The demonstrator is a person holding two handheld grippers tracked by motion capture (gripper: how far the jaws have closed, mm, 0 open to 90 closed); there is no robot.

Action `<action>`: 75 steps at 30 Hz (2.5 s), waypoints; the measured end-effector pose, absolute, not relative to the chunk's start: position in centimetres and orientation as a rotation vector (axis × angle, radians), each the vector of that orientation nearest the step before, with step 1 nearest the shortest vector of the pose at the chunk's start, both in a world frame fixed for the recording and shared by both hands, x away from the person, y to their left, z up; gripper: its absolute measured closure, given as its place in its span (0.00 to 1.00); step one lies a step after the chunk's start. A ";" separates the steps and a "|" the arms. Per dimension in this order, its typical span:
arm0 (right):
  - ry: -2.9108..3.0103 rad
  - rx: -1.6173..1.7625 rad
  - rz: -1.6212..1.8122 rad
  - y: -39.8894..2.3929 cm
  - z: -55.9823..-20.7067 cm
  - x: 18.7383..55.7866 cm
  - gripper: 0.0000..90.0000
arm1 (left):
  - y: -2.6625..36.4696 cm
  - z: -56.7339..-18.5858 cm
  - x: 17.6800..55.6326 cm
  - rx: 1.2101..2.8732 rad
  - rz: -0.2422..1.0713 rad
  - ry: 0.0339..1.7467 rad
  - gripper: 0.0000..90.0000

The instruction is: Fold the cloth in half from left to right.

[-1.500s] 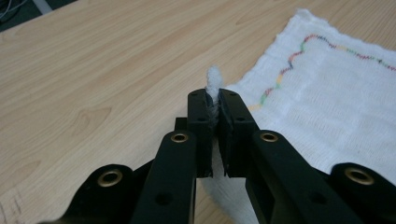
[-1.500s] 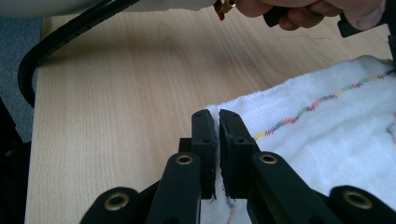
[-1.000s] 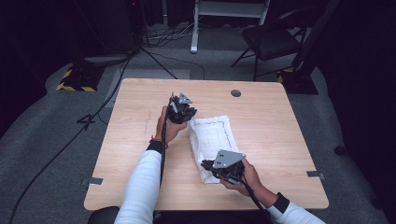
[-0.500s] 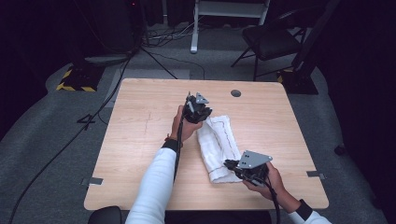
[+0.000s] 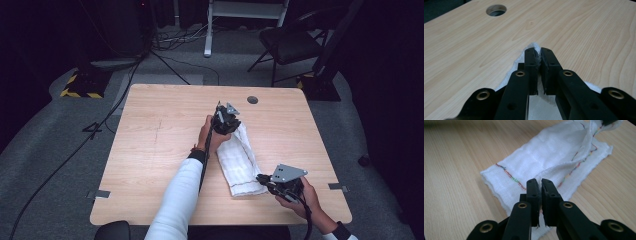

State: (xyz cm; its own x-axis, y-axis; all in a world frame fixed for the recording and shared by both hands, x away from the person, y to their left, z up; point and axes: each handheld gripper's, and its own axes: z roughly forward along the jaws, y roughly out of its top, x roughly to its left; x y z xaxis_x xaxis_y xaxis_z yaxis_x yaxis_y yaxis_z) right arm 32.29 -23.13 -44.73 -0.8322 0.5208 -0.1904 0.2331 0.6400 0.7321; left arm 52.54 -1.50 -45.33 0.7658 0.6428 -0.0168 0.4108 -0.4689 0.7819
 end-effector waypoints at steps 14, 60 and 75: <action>2.477 0.753 0.937 -25.5 -46.2 33.1 0.59 | -1.7 -45.1 52.1 2.119 0.330 0.853 0.41; 2.655 0.686 0.913 -23.7 -48.5 33.6 0.49 | 6.1 -49.0 34.4 2.403 0.145 0.463 0.37; 2.502 0.742 1.008 -23.8 -45.2 39.0 0.42 | 7.0 -45.9 39.4 2.310 0.307 0.594 0.25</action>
State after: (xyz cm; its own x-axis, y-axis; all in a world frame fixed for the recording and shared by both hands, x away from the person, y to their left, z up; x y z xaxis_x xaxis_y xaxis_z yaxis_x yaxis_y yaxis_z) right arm 39.03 -23.76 -45.15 -0.8049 0.5821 -0.1159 0.3393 0.6115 0.7148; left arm 39.35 6.96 -45.87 0.8655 0.4986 0.0477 0.3268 -0.6343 0.7007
